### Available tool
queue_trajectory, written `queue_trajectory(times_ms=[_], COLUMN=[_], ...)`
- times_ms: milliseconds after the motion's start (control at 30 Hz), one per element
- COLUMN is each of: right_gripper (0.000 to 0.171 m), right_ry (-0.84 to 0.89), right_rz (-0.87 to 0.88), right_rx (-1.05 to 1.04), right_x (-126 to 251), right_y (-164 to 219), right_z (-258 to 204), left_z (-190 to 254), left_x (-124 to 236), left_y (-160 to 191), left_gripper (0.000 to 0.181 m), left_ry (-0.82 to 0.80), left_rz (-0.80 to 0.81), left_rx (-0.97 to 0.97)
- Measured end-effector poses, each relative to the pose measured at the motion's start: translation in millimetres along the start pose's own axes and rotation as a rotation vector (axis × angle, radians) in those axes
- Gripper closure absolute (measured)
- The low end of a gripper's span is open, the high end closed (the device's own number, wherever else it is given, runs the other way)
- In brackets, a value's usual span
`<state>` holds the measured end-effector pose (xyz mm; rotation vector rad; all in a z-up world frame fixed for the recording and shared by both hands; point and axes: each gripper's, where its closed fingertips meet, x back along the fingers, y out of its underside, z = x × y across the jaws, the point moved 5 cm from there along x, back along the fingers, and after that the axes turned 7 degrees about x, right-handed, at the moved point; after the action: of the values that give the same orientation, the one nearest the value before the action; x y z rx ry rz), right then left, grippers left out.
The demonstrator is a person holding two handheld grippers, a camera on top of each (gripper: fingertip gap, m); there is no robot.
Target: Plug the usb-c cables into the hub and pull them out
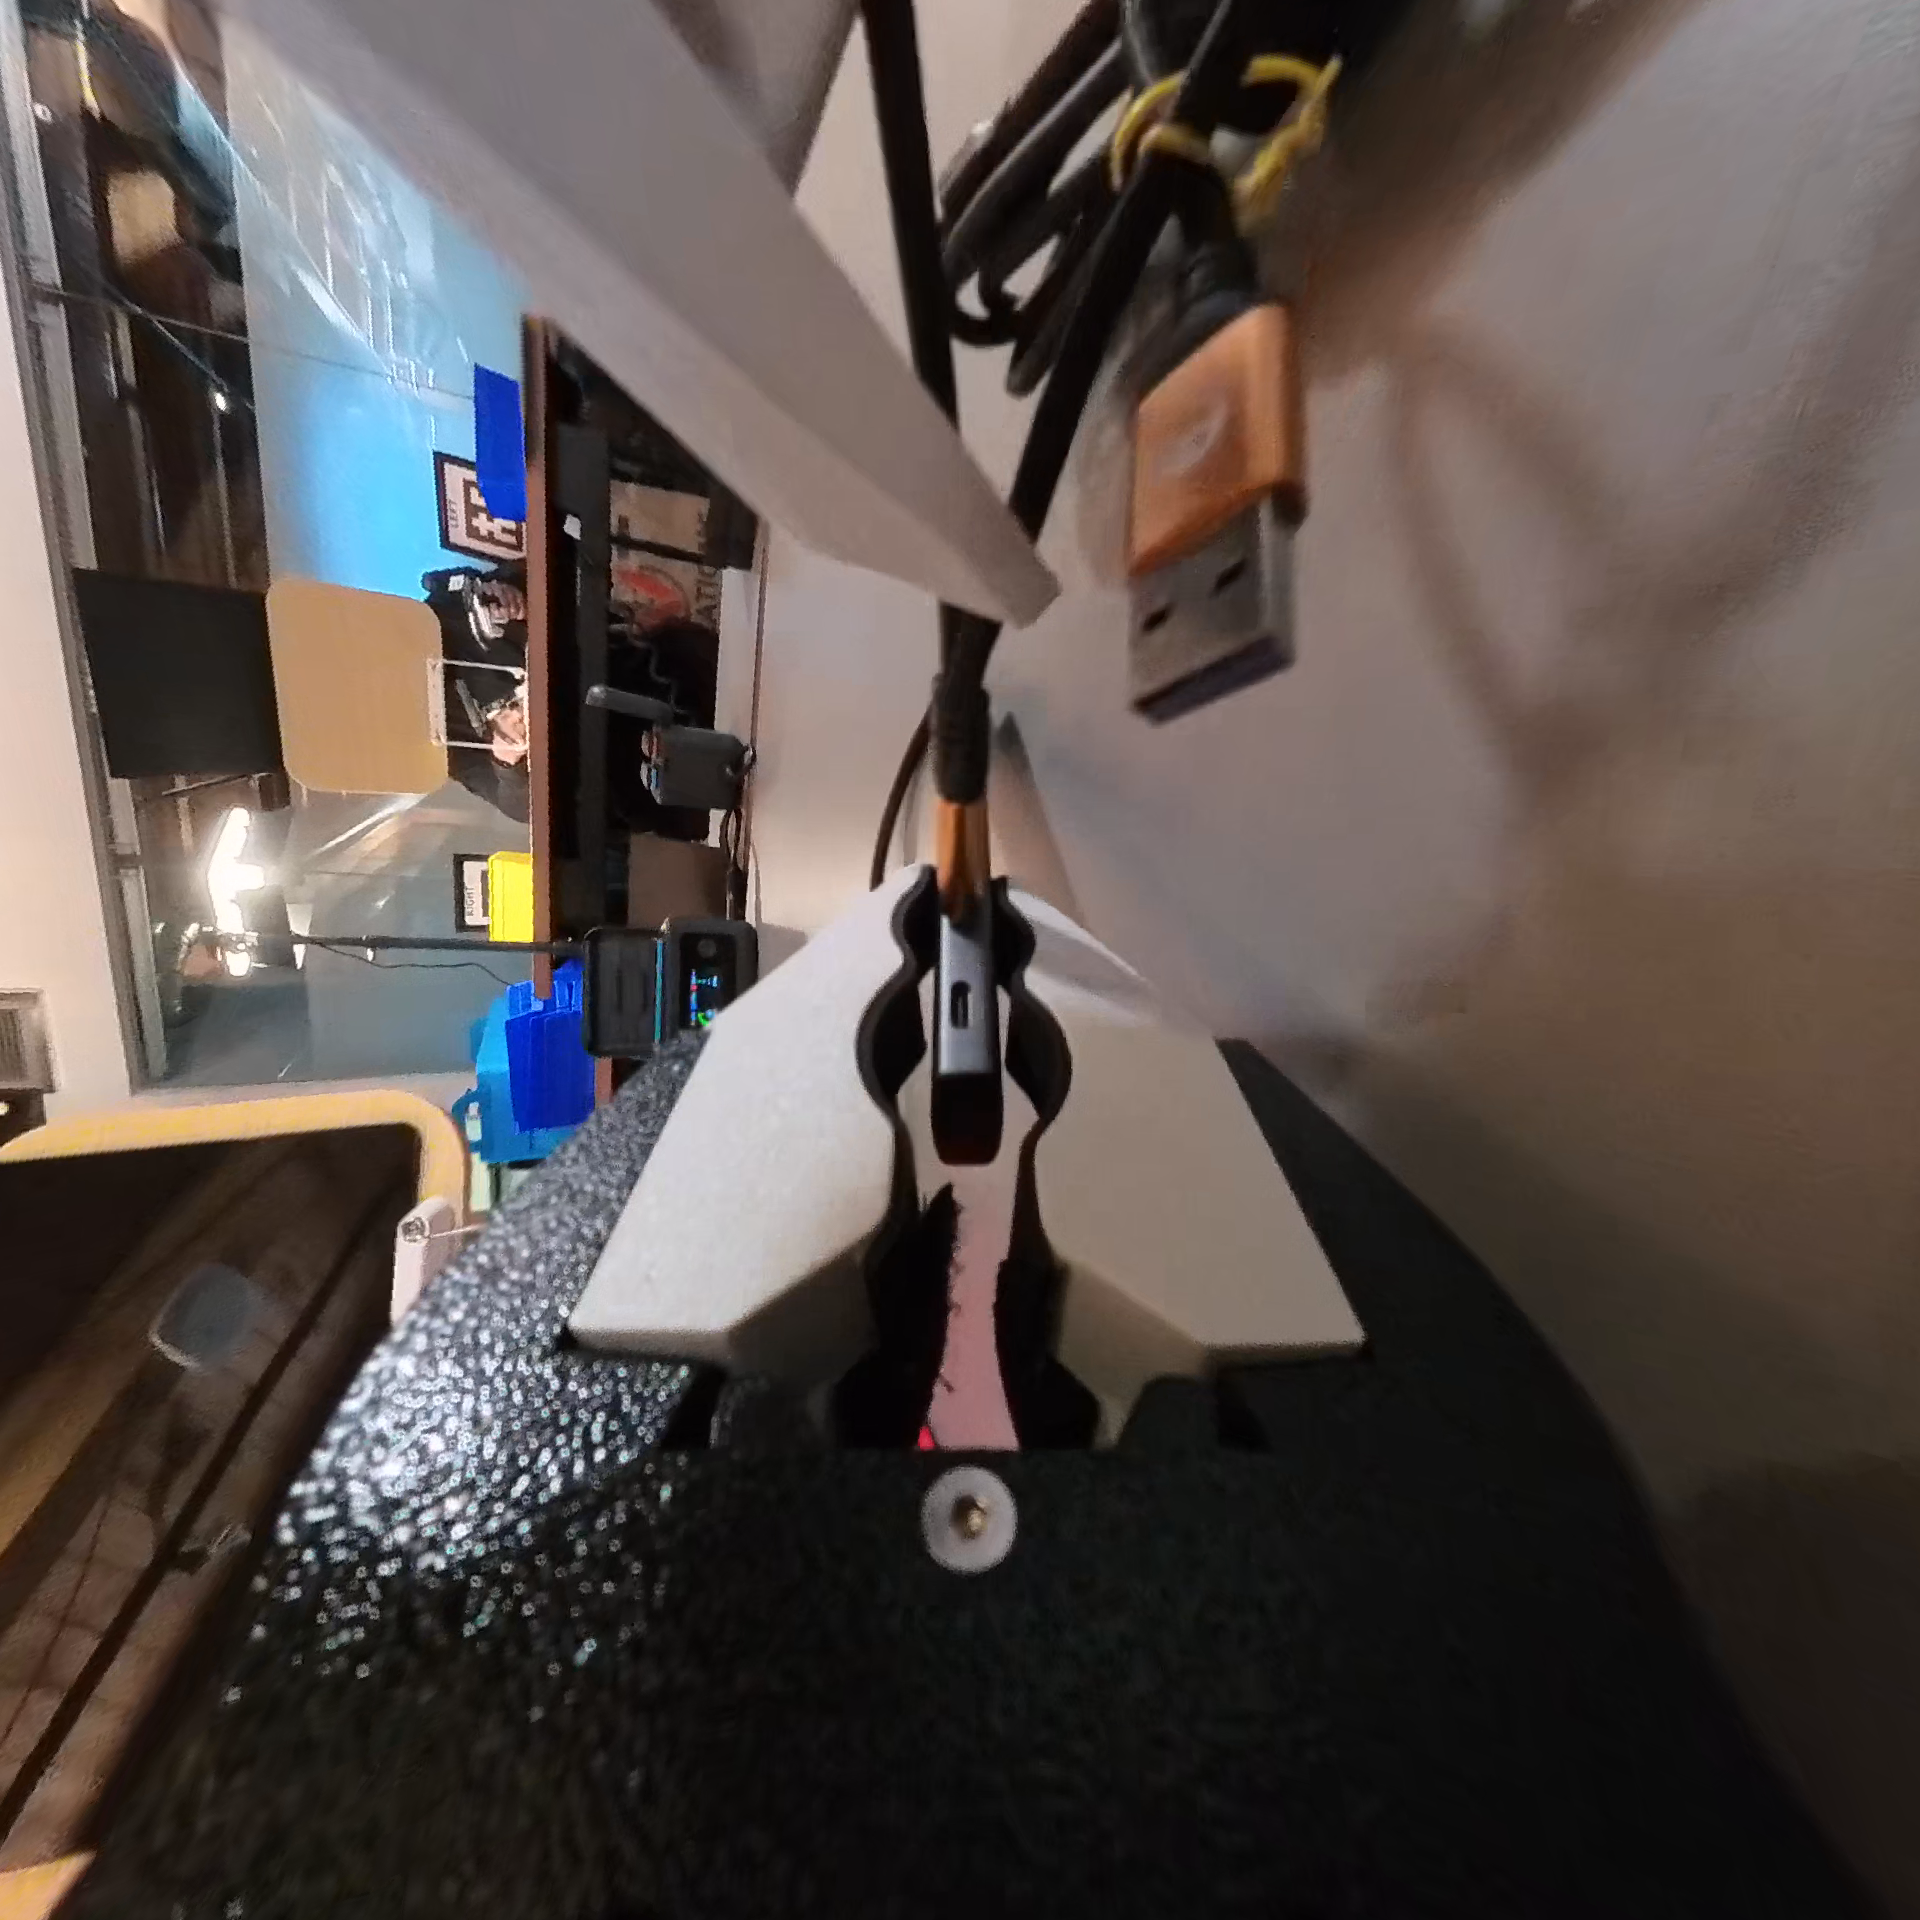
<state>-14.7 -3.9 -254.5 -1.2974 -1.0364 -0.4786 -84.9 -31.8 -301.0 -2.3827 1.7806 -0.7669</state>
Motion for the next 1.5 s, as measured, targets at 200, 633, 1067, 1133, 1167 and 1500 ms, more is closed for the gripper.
queue_trajectory(times_ms=[200, 633, 1067, 1133, 1167, 1500], right_gripper=[0.17, 0.109, 0.163, 0.163, 0.163, 0.163], right_ry=[0.095, 0.607, 0.536, 0.576, 0.598, 0.896], right_rz=[0.071, 0.205, -0.139, -0.144, -0.129, -0.161], right_rx=[-0.016, 0.686, 1.049, 0.956, 0.9, 0.561], right_x=[-1, 101, 41, 62, 78, 293], right_y=[-8, -14, 0, -1, -1, 34], right_z=[0, -3, -7, 0, 4, 52], left_z=[-2, -35, -26, -35, -39, -42], left_x=[-2, 16, 52, 48, 44, 28], left_y=[4, 4, -33, -27, -21, -6], left_gripper=[0.174, 0.173, 0.172, 0.147, 0.141, 0.149], left_ry=[0.002, -0.018, 0.189, 0.163, 0.148, 0.112], left_rz=[-0.032, 0.304, 0.735, 0.722, 0.689, 0.532], left_rx=[0.054, 0.41, 0.445, 0.546, 0.588, 0.65])
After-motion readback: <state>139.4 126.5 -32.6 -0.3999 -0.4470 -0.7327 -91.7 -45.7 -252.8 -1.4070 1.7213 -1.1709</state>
